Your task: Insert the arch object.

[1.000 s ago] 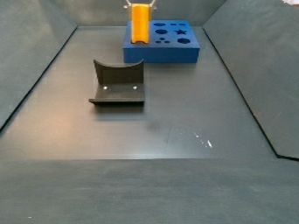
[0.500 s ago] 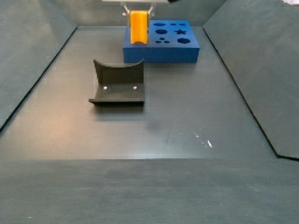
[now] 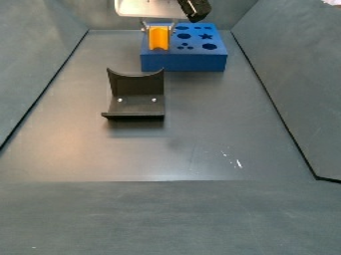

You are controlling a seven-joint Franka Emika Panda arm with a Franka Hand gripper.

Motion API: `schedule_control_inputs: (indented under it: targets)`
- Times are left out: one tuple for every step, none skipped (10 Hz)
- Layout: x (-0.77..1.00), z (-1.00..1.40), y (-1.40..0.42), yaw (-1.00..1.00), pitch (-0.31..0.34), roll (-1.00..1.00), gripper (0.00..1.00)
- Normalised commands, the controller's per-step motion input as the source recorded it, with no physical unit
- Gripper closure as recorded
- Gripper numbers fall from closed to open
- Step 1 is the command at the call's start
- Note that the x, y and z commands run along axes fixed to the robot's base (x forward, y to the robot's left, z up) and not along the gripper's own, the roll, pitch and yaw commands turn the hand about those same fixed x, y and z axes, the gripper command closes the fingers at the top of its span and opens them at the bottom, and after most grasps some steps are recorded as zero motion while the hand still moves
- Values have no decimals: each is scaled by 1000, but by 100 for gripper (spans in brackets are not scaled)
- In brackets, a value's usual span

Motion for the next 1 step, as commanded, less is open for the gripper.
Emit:
schedule_control_inputs:
  targets:
    - [0, 0, 0, 0, 0, 0, 100]
